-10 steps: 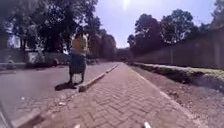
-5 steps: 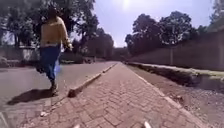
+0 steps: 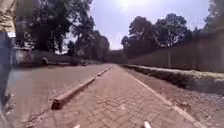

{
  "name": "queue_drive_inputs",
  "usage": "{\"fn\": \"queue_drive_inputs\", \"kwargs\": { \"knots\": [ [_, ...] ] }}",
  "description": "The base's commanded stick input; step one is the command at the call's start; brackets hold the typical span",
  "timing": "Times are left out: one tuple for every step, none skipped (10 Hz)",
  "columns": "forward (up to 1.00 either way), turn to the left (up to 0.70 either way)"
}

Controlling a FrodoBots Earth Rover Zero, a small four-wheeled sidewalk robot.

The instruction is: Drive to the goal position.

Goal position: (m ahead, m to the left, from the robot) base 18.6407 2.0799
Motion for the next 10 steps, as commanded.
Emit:
{"fn": "queue_drive_inputs", "kwargs": {
  "knots": [
    [0.85, -0.34],
    [0.85, -0.34],
    [0.85, -0.34],
    [0.85, -0.18],
    [0.85, -0.03],
    [0.85, -0.30],
    [0.85, -0.26],
    [0.85, 0.00],
    [0.85, 0.00],
    [0.85, 0.00]
  ]
}}
